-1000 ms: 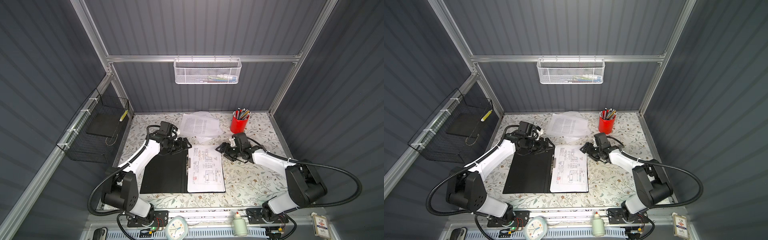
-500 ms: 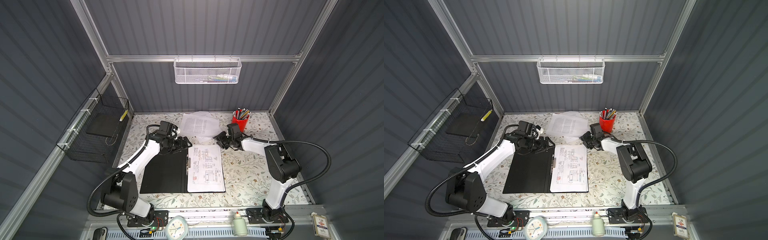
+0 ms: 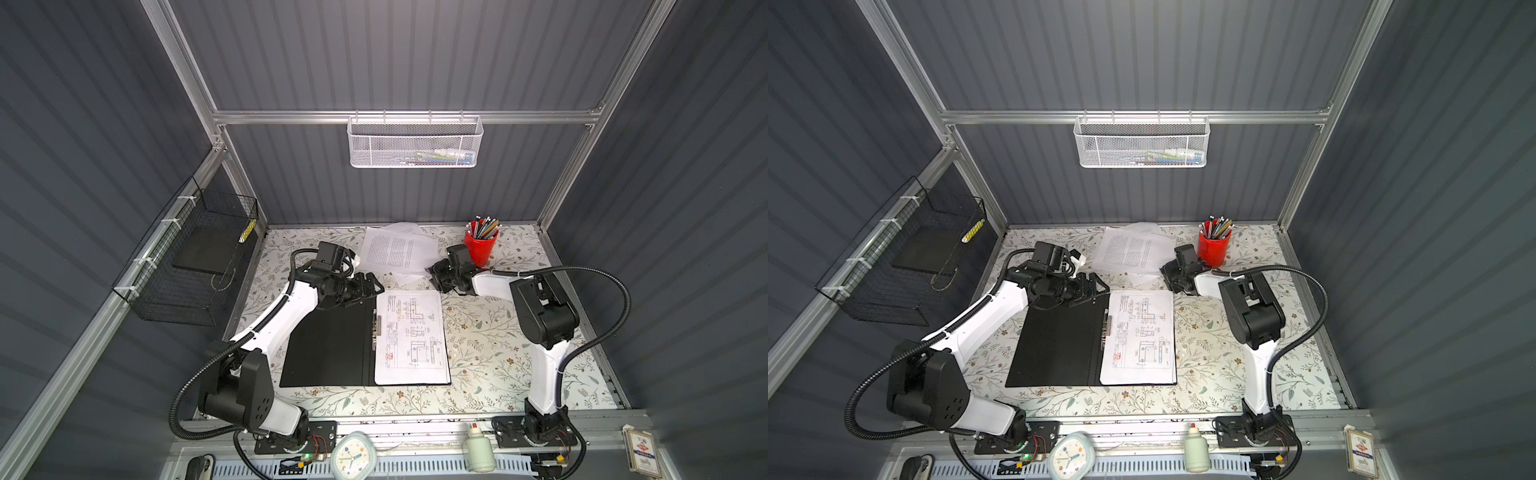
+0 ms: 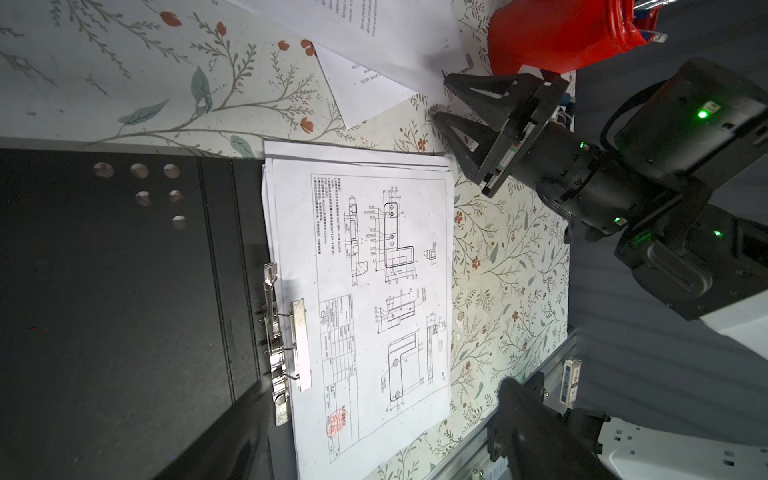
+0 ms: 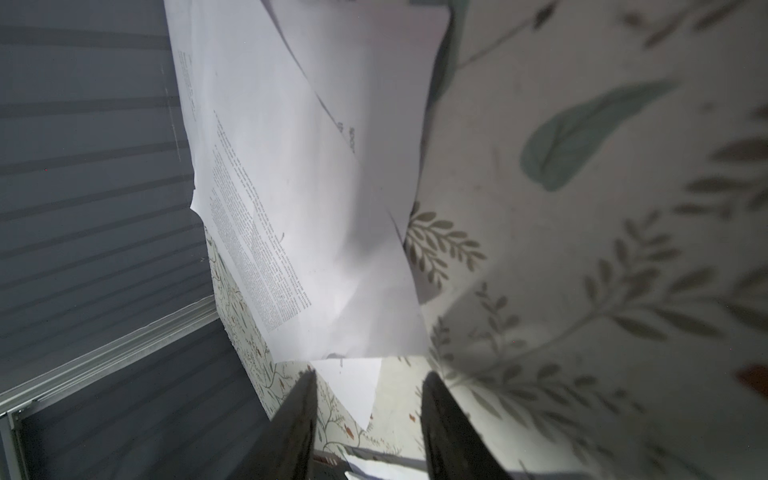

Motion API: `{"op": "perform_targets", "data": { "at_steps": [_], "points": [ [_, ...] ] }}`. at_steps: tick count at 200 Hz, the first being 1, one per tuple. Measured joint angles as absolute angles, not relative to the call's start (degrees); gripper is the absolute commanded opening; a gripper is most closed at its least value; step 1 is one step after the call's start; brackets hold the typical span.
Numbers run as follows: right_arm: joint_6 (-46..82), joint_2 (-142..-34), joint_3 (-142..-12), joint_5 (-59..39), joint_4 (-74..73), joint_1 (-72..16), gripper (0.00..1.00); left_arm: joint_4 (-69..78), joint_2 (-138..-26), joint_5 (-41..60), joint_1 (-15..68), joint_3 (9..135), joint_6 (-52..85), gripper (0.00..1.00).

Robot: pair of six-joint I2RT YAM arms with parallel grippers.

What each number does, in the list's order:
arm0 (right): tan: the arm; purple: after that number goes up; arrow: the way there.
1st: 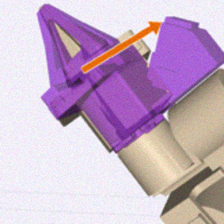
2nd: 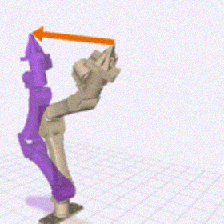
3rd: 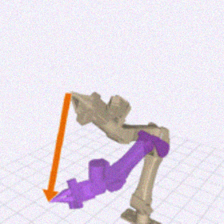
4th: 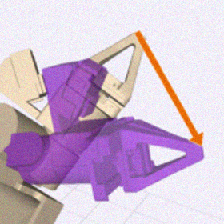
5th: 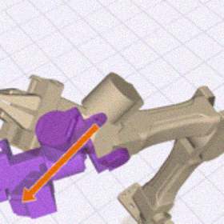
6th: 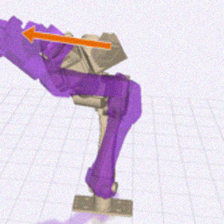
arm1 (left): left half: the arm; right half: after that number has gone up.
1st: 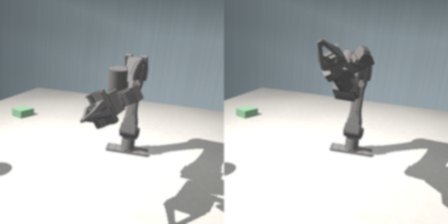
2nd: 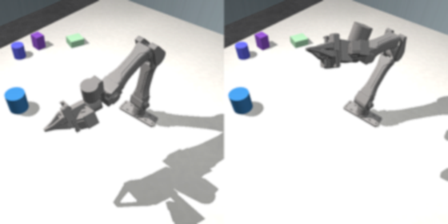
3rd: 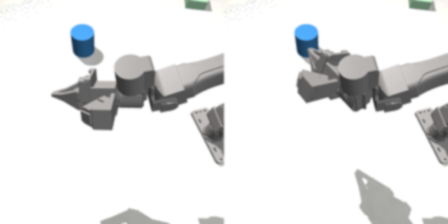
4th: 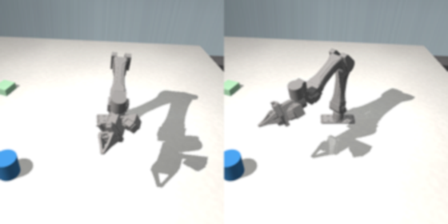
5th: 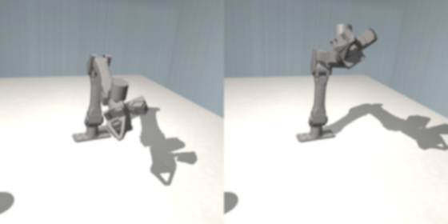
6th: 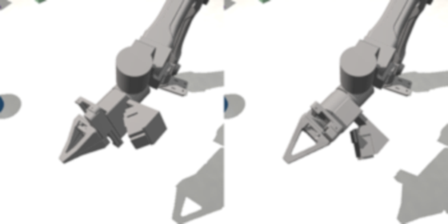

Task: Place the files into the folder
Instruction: 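Move the right gripper to the loose printed sheets and grasp one, then lift the printed sheet with the right gripper and carry it over the folder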

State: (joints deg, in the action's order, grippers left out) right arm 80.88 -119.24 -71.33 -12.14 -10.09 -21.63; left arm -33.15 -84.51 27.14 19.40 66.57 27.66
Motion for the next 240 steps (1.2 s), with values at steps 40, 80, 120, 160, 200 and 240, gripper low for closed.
{"op": "perform_targets", "data": {
  "at_steps": [40,80,120,160,200,240],
  "points": [
    [81.8,-120.4,-71.6,-10.4,-11.3,-21.6,0.39,-33.2,-84.3,27.2,19.4,66.6,27.6,0.86],
    [82.9,-122.1,-72.0,-8.8,-14.2,-21.6,0.28,-33.4,-84.1,27.1,19.4,66.6,27.4,0.86],
    [83.9,-123.6,-72.1,-7.6,-17.3,-21.6,0.09,-33.4,-83.6,27.0,19.0,66.6,27.4,0.86],
    [82.2,-122.4,-70.3,-5.9,-18.3,-21.6,0.01,-33.8,-83.2,26.9,19.0,66.6,27.2,0.86],
    [76.9,-114.7,-70.3,-5.4,-15.1,-21.6,0.0,-34.5,-83.2,25.6,18.9,66.6,26.5,0.86],
    [70.6,-106.0,-74.0,-8.0,-9.7,-21.6,0.0,-36.2,-82.1,23.3,18.5,66.6,25.3,0.86]
  ]
}}
